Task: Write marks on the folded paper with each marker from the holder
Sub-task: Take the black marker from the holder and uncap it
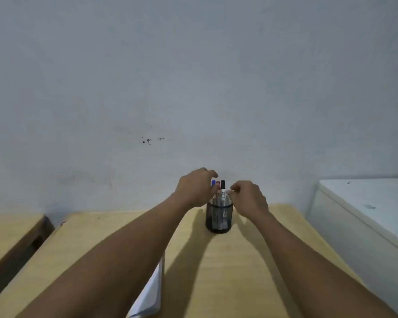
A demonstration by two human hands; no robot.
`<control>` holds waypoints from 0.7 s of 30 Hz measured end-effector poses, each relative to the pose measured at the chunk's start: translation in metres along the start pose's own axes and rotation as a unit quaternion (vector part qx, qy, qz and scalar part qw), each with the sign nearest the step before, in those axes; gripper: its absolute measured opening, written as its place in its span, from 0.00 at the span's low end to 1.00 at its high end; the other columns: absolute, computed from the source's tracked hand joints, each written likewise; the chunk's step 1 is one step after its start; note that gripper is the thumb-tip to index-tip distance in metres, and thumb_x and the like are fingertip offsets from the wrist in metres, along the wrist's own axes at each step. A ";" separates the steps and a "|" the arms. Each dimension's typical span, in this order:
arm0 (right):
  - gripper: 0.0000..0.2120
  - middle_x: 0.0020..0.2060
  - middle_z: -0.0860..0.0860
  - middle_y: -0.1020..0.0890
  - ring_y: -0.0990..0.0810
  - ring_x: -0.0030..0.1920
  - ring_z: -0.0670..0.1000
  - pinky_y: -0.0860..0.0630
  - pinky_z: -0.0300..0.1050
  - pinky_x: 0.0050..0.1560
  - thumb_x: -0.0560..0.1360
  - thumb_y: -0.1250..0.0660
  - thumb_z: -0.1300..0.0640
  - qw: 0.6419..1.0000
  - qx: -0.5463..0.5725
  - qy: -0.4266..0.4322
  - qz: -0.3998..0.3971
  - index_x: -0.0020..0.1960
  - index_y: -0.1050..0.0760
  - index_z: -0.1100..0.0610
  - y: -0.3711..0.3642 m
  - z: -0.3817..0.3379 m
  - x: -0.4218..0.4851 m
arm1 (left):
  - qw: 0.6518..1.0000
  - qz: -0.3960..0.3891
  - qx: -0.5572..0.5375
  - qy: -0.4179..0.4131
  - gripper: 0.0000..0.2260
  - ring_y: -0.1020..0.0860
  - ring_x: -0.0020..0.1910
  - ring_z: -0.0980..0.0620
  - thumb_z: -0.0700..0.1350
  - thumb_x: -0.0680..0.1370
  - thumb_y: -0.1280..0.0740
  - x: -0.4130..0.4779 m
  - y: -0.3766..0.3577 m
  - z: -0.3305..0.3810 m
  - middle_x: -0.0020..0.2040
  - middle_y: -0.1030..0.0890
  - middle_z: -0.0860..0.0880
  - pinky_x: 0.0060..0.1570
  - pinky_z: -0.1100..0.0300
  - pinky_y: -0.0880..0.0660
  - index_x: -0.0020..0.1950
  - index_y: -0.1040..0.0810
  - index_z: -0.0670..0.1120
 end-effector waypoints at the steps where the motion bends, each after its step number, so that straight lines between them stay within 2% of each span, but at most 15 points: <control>1: 0.16 0.56 0.50 0.16 0.19 0.59 0.56 0.26 0.57 0.63 0.77 0.32 0.47 1.000 0.023 -0.013 -0.006 0.61 0.20 0.53 -0.007 0.005 0.009 | 1.000 -0.012 -0.003 0.001 0.18 0.23 0.61 0.47 0.56 0.81 0.39 0.011 -0.008 0.001 0.65 0.22 0.49 0.56 0.50 0.25 0.69 0.26 0.52; 4: 0.20 0.56 0.53 0.17 0.19 0.60 0.56 0.25 0.59 0.64 0.75 0.28 0.45 0.995 0.087 -0.040 -0.029 0.63 0.21 0.55 -0.018 0.011 0.023 | 0.999 -0.035 -0.011 0.033 0.19 0.24 0.63 0.46 0.56 0.81 0.39 0.034 -0.028 -0.003 0.66 0.23 0.48 0.55 0.50 0.26 0.69 0.25 0.52; 7: 0.19 0.56 0.53 0.18 0.20 0.60 0.56 0.25 0.60 0.63 0.75 0.29 0.46 0.992 0.101 -0.041 -0.057 0.61 0.19 0.55 -0.029 0.017 0.035 | 0.996 -0.043 -0.036 0.066 0.19 0.23 0.63 0.46 0.57 0.79 0.38 0.045 -0.043 -0.006 0.65 0.21 0.48 0.54 0.52 0.27 0.67 0.23 0.51; 9: 0.14 0.52 0.51 0.20 0.21 0.60 0.57 0.25 0.60 0.63 0.75 0.28 0.47 0.992 0.105 -0.033 -0.067 0.57 0.17 0.53 -0.032 0.017 0.037 | 0.994 -0.042 -0.058 0.084 0.16 0.21 0.58 0.45 0.55 0.79 0.37 0.048 -0.048 -0.006 0.60 0.18 0.47 0.51 0.53 0.26 0.61 0.19 0.50; 12: 0.11 0.53 0.50 0.21 0.22 0.61 0.57 0.27 0.62 0.64 0.75 0.28 0.48 0.991 0.114 -0.028 -0.060 0.56 0.17 0.51 -0.032 0.016 0.038 | 0.978 -0.045 -0.161 0.122 0.10 0.18 0.51 0.45 0.51 0.77 0.33 0.052 -0.051 -0.008 0.50 0.15 0.47 0.49 0.53 0.21 0.51 0.15 0.50; 15: 0.12 0.53 0.47 0.21 0.22 0.61 0.56 0.29 0.64 0.66 0.76 0.29 0.49 0.991 0.122 -0.028 -0.049 0.58 0.18 0.50 -0.028 0.013 0.034 | 0.952 -0.038 -0.265 0.148 0.05 0.16 0.44 0.48 0.49 0.75 0.31 0.053 -0.050 -0.007 0.40 0.15 0.51 0.49 0.47 0.18 0.41 0.16 0.52; 17: 0.13 0.52 0.46 0.22 0.21 0.59 0.55 0.29 0.64 0.66 0.75 0.29 0.48 0.991 0.125 -0.022 -0.042 0.59 0.19 0.50 -0.019 0.006 0.029 | 0.944 -0.020 -0.293 0.153 0.08 0.16 0.42 0.47 0.50 0.75 0.31 0.051 -0.039 -0.001 0.37 0.17 0.55 0.52 0.43 0.20 0.36 0.20 0.53; 19: 0.13 0.50 0.45 0.21 0.21 0.56 0.53 0.28 0.61 0.64 0.76 0.30 0.46 0.992 0.123 -0.008 -0.029 0.56 0.19 0.50 -0.004 -0.007 0.024 | 0.942 0.010 -0.299 0.150 0.08 0.17 0.45 0.48 0.52 0.77 0.32 0.047 -0.016 0.007 0.40 0.18 0.56 0.57 0.42 0.23 0.38 0.21 0.54; 21: 0.07 0.44 0.43 0.19 0.20 0.51 0.53 0.27 0.58 0.60 0.77 0.31 0.46 0.992 0.128 0.015 -0.014 0.49 0.19 0.49 0.016 -0.026 0.017 | 0.938 0.042 -0.313 0.140 0.07 0.20 0.53 0.47 0.53 0.78 0.33 0.041 0.013 0.015 0.50 0.16 0.51 0.62 0.41 0.27 0.46 0.18 0.52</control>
Point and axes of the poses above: each hand's wrist, its own x-axis towards the middle knuckle, its own y-axis out of the back of the hand, z = x × y, the point moved 5 cm from there along x, towards the middle knuckle
